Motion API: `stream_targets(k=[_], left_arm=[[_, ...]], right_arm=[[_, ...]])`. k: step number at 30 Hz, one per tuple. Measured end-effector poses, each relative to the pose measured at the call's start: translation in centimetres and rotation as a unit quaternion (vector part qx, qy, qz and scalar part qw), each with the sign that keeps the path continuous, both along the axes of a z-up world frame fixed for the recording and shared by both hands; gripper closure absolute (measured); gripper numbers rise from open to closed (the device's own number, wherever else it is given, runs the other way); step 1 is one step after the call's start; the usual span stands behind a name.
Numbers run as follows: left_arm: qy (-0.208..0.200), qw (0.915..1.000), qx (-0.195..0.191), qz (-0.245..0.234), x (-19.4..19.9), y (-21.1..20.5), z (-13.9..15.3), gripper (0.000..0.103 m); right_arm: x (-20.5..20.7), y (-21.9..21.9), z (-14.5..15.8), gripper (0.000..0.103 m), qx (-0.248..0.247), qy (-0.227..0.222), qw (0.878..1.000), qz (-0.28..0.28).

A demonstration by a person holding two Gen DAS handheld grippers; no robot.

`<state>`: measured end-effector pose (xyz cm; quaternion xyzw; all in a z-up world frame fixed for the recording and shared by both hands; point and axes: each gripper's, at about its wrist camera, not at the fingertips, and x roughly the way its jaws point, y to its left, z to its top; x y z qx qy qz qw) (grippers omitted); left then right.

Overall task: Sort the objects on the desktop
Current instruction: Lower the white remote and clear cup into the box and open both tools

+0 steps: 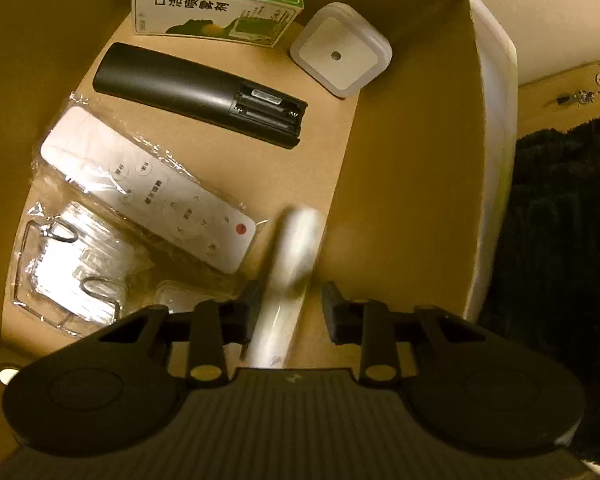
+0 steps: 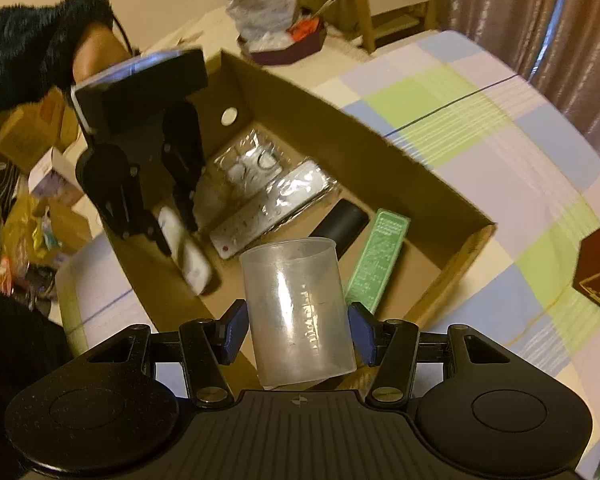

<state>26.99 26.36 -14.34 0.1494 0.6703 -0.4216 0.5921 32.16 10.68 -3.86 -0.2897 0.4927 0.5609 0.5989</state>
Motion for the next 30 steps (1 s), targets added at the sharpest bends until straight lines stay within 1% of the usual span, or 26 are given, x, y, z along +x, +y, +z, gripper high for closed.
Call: stream_targets(k=[1, 2, 3, 6, 8, 9, 11, 13, 14, 16, 18, 21, 26, 27, 28, 29, 30], left_arm=[[-0.003, 1.0000, 0.001, 0.003, -0.1, 0.2, 0.0, 0.072], [-0.004, 1.0000, 0.002, 0.006, -0.2, 0.5, 0.1, 0.071], [-0.006, 0.9999, 0.004, 0.010, -0.3, 0.7, 0.1, 0.071], [-0.020, 0.9996, 0.010, 0.015, -0.9, 1.1, 0.5, 0.071], [-0.039, 0.9987, 0.025, 0.022, -1.2, 1.4, 1.0, 0.063], [-0.048, 0.9980, 0.032, 0.025, -1.2, 1.4, 1.2, 0.062], [-0.068, 0.9965, 0.037, 0.032, -1.4, 1.5, 1.9, 0.061], [-0.078, 0.9956, 0.032, 0.041, -1.6, 1.7, 2.5, 0.059], [-0.084, 0.9951, 0.030, 0.043, -1.6, 1.5, 2.6, 0.055], [-0.095, 0.9940, 0.028, 0.047, -1.6, 1.3, 3.0, 0.051], [-0.102, 0.9931, 0.030, 0.049, -1.6, 1.3, 3.4, 0.051], [-0.107, 0.9922, 0.035, 0.054, -1.6, 1.3, 4.0, 0.050], [-0.102, 0.9914, 0.048, 0.066, -1.9, 1.9, 3.7, 0.049], [-0.100, 0.9915, 0.048, 0.067, -1.9, 1.9, 3.7, 0.048], [-0.100, 0.9915, 0.048, 0.068, -2.0, 2.0, 3.7, 0.048], [-0.101, 0.9913, 0.048, 0.069, -2.0, 1.9, 3.8, 0.048], [-0.102, 0.9911, 0.049, 0.069, -2.0, 1.9, 3.8, 0.047]], right_arm=[[0.0, 0.4, -0.4, 0.049, -0.005, 0.002, 1.000, 0.010], [-0.1, 0.8, -0.7, 0.049, -0.010, 0.005, 1.000, 0.021], [-0.2, 1.2, -1.0, 0.049, -0.015, 0.008, 0.999, 0.032], [-0.2, 2.3, -2.4, 0.049, -0.033, 0.036, 0.997, 0.060], [-0.3, 3.0, -3.3, 0.049, -0.045, 0.054, 0.994, 0.079], [-0.3, 3.4, -3.8, 0.049, -0.051, 0.063, 0.993, 0.088], [-0.4, 4.1, -4.8, 0.049, -0.065, 0.086, 0.989, 0.105], [-0.4, 4.9, -5.8, 0.049, -0.079, 0.113, 0.983, 0.120], [-0.3, 5.2, -6.4, 0.049, -0.088, 0.128, 0.980, 0.126], [-0.2, 5.8, -7.5, 0.049, -0.106, 0.159, 0.972, 0.137], [-0.2, 6.3, -8.8, 0.049, -0.128, 0.168, 0.967, 0.142], [-0.3, 6.7, -10.1, 0.049, -0.156, 0.168, 0.962, 0.148], [-0.4, 6.5, -11.0, 0.049, -0.163, 0.169, 0.962, 0.137], [-0.4, 6.4, -11.0, 0.040, -0.163, 0.171, 0.963, 0.133], [-0.4, 6.3, -10.9, 0.025, -0.163, 0.159, 0.965, 0.129], [-0.3, 6.2, -10.9, 0.022, -0.163, 0.155, 0.966, 0.126], [-0.2, 6.1, -10.8, 0.022, -0.162, 0.150, 0.968, 0.122]])
